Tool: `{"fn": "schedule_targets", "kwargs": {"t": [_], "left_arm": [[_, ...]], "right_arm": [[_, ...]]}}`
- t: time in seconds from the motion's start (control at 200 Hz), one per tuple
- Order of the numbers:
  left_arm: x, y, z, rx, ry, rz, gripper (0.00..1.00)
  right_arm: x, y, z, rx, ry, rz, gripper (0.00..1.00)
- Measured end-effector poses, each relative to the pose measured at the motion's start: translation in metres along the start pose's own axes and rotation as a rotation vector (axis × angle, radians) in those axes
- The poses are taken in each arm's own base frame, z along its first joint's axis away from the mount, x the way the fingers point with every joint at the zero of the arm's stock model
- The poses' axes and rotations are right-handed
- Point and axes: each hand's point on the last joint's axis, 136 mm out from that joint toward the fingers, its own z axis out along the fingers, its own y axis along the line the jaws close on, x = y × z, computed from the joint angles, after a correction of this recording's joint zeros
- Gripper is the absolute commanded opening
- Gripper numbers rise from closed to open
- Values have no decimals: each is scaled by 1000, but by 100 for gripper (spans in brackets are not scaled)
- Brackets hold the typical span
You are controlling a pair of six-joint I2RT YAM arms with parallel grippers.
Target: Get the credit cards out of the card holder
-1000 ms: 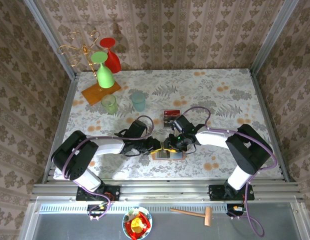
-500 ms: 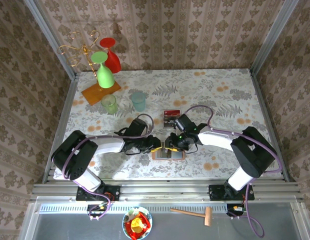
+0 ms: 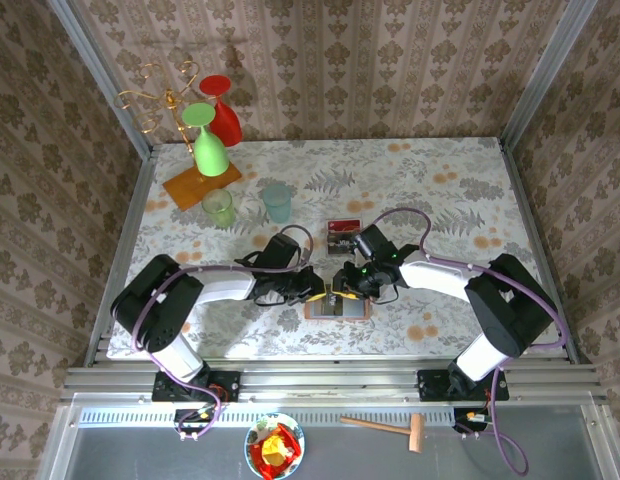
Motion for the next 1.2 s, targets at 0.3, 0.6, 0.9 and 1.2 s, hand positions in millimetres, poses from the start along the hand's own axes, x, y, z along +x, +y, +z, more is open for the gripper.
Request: {"fn": "schedule_targets", "kwargs": {"t": [0.3, 0.6, 0.9, 1.2], "left_arm": [[3, 7, 2, -12, 13, -10, 11], [5, 9, 3, -14, 15, -9, 11], [5, 9, 3, -14, 15, -9, 10], [4, 9, 3, -14, 15, -10, 10]], "right_arm": [[5, -11, 7, 23, 21, 13, 30], [8, -18, 14, 4, 38, 21, 27], [9, -15, 16, -37, 35, 33, 23], [11, -15, 14, -63, 19, 51, 19]]}}
